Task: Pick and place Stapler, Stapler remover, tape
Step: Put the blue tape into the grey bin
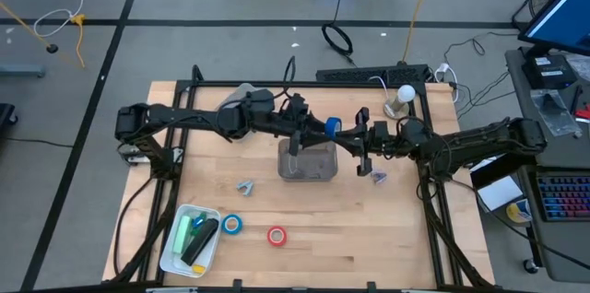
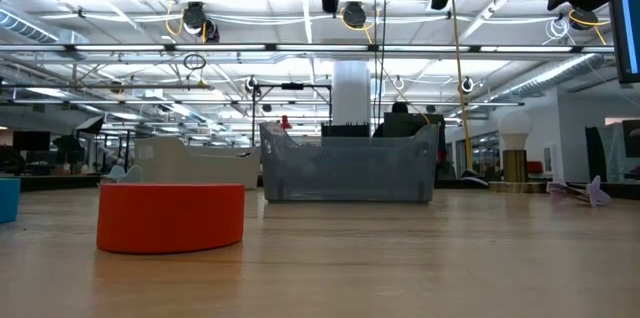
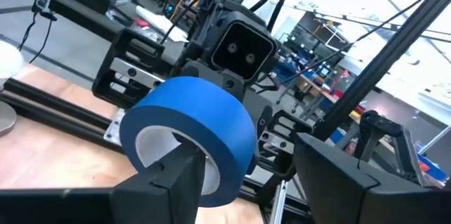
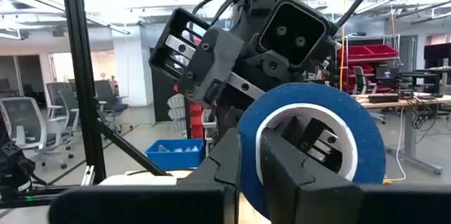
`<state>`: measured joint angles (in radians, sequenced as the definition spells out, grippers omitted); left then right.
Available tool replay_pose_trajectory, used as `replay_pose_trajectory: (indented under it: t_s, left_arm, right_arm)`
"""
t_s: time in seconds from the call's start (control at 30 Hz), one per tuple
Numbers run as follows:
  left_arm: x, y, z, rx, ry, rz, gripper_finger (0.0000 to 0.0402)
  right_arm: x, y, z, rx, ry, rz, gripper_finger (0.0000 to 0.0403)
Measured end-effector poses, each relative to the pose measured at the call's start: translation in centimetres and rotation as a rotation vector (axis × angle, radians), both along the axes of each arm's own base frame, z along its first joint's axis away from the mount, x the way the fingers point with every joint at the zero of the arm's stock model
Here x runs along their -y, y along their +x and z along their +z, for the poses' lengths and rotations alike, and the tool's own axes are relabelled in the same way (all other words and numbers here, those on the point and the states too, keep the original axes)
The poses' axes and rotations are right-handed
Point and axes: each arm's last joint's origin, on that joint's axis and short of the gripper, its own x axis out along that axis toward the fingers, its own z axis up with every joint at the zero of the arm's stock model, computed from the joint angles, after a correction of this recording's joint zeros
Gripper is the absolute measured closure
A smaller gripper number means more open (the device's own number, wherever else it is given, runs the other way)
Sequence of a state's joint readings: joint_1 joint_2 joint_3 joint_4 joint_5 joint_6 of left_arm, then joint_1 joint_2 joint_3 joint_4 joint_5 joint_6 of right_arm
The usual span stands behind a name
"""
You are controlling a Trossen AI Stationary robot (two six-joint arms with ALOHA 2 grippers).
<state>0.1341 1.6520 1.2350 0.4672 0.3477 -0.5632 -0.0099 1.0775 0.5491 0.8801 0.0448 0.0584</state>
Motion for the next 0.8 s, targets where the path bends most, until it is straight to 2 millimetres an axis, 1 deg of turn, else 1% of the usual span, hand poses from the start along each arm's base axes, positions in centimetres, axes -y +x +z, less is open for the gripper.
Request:
replay_pose_trajectory:
  t_s: [0.07,0.1,0.17,0.27,0.3,0.4,0.53,0.6,0.67,0.8]
  left_arm:
    - [0.0,0.0,0.0,-0.001,0.0,0.001,0.0209]
    - [0.0,0.0,0.0,0.0,0.003,0.001,0.0225]
    - [0.0,0.0,0.0,0.001,0.011,0.001,0.0267]
    - [0.0,0.0,0.0,0.008,0.041,-0.008,0.0346]
    - [0.0,0.0,0.0,0.012,0.055,-0.013,0.0366]
    - [-0.1,0.0,0.0,0.017,0.063,-0.011,0.0369]
    - [-0.3,-0.1,-0.1,0.002,0.058,-0.005,0.0363]
    - [-0.5,-0.2,-0.3,-0.021,0.064,0.001,0.0365]
    - [-0.9,-0.4,-0.4,-0.053,0.077,0.011,0.0365]
    - [-1.8,-0.6,-1.0,-0.118,0.088,0.02,0.0365]
  right_arm:
    - [0.1,0.0,0.0,-0.002,-0.001,-0.001,0.0379]
    - [0.1,0.0,0.0,-0.001,-0.001,0.0,0.0379]
    - [0.1,0.0,0.0,-0.001,-0.003,0.005,0.0379]
    - [0.0,0.1,-0.1,-0.004,-0.003,0.014,0.0377]
    - [0.0,0.1,-0.1,-0.005,-0.001,0.018,0.0373]
    - [0.0,0.1,-0.1,-0.007,0.002,0.02,0.0362]
    - [0.0,0.1,-0.2,-0.013,0.007,0.018,0.0353]
    - [0.0,0.2,-0.3,-0.021,0.039,0.027,0.0349]
    - [0.0,0.2,-0.5,-0.044,0.07,0.039,0.0344]
    - [0.0,0.4,-1.3,-0.122,0.077,0.057,0.0334]
